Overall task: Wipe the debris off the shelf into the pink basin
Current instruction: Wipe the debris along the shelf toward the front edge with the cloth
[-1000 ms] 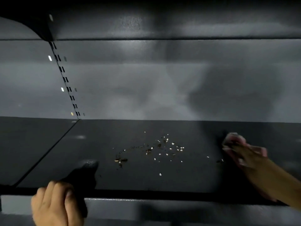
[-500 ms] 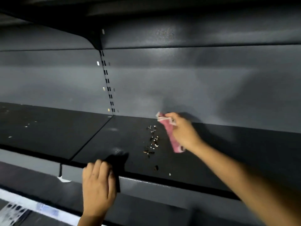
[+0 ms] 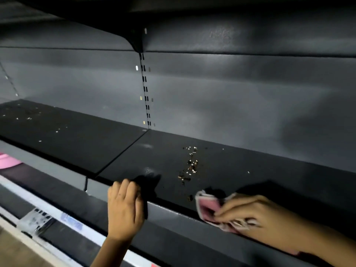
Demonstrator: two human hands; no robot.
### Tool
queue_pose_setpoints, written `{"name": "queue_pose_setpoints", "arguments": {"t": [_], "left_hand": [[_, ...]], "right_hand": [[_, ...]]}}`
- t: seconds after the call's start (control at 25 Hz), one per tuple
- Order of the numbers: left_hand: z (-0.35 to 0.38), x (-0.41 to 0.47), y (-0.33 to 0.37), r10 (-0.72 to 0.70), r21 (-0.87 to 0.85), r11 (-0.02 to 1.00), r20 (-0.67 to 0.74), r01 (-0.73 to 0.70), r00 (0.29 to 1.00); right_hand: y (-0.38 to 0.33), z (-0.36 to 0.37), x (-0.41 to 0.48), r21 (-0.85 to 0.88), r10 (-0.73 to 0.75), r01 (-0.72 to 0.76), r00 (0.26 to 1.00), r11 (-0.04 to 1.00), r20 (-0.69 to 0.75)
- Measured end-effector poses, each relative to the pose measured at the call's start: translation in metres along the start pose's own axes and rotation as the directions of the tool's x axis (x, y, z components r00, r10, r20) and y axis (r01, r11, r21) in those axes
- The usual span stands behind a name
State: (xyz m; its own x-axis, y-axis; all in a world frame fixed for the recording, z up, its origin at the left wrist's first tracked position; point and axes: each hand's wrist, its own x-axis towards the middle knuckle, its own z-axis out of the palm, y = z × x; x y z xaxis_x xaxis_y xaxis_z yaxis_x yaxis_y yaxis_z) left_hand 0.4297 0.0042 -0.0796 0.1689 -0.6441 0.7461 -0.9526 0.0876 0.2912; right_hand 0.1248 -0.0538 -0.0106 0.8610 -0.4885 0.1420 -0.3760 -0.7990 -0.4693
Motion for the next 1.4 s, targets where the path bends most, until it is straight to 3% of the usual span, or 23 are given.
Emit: {"name": "queue_pose_setpoints", "arguments": {"t": [0.16,0.32,0.4,0.52,0.6,0.76,0.84,1.0,1.08,1.16,1.24,1.28,1.32,1.4], "left_hand": [[-0.001,-0.001,-0.001,0.002,0.042,0.999,0.009,-0.002,1.000],[-0.005,-0.001,0.000,0.007,0.009,1.000,0.034,-0.007,0.999],[-0.006,-0.004,-0.006,0.062,-0.069,0.996,0.015,-0.060,0.998],[-0.009,-0.004,-0.026,0.141,-0.212,0.967,-0.025,-0.144,0.990],[-0.013,0.001,-0.042,0.142,-0.173,0.973,-0.082,-0.154,0.986],[-0.008,0.019,-0.076,0.160,-0.054,0.984,-0.140,-0.169,0.977],[-0.005,0.019,-0.079,0.160,-0.043,0.985,-0.145,-0.168,0.976],[-0.002,0.017,-0.077,0.152,-0.081,0.983,-0.162,-0.167,0.975],[-0.003,0.018,-0.078,0.197,-0.035,0.978,-0.161,-0.205,0.967],[-0.006,0.018,-0.079,0.224,-0.028,0.972,-0.161,-0.231,0.961],[-0.008,0.018,-0.078,0.225,-0.010,0.973,-0.143,-0.229,0.964],[-0.008,0.018,-0.077,0.225,0.013,0.974,-0.132,-0.225,0.965],[-0.010,0.019,-0.076,0.224,0.031,0.975,-0.123,-0.222,0.967],[-0.011,0.020,-0.072,0.207,0.040,0.978,-0.112,-0.204,0.972]], "right_hand": [[-0.019,0.038,0.095,-0.018,-0.159,0.158,0.982,0.987,-0.105],[-0.004,0.014,0.155,0.076,0.133,-0.115,0.945,0.990,-0.298],[-0.001,-0.001,0.152,0.021,0.149,-0.151,0.922,0.988,-0.358],[-0.026,0.012,0.122,-0.002,0.024,-0.025,0.982,1.000,-0.189],[-0.048,0.037,0.121,-0.045,-0.062,0.059,0.994,0.997,-0.086],[-0.064,0.073,0.196,-0.092,-0.165,0.155,0.981,0.984,-0.105],[-0.054,0.080,0.227,-0.163,-0.089,0.061,0.981,0.985,-0.173],[-0.008,0.058,0.268,-0.268,0.257,-0.329,0.928,0.906,-0.270],[-0.004,0.038,0.277,-0.308,0.304,-0.398,0.901,0.864,-0.310],[-0.016,0.018,0.261,-0.147,0.273,-0.386,0.830,0.911,-0.487],[-0.030,-0.004,0.210,0.054,0.267,-0.319,0.677,0.946,-0.686],[-0.028,-0.015,0.175,0.109,0.324,-0.370,0.591,0.923,-0.738],[-0.024,-0.023,0.137,0.174,0.429,-0.479,0.497,0.860,-0.754],[0.001,-0.036,0.054,0.316,0.684,-0.758,0.226,0.570,-0.694]]}}
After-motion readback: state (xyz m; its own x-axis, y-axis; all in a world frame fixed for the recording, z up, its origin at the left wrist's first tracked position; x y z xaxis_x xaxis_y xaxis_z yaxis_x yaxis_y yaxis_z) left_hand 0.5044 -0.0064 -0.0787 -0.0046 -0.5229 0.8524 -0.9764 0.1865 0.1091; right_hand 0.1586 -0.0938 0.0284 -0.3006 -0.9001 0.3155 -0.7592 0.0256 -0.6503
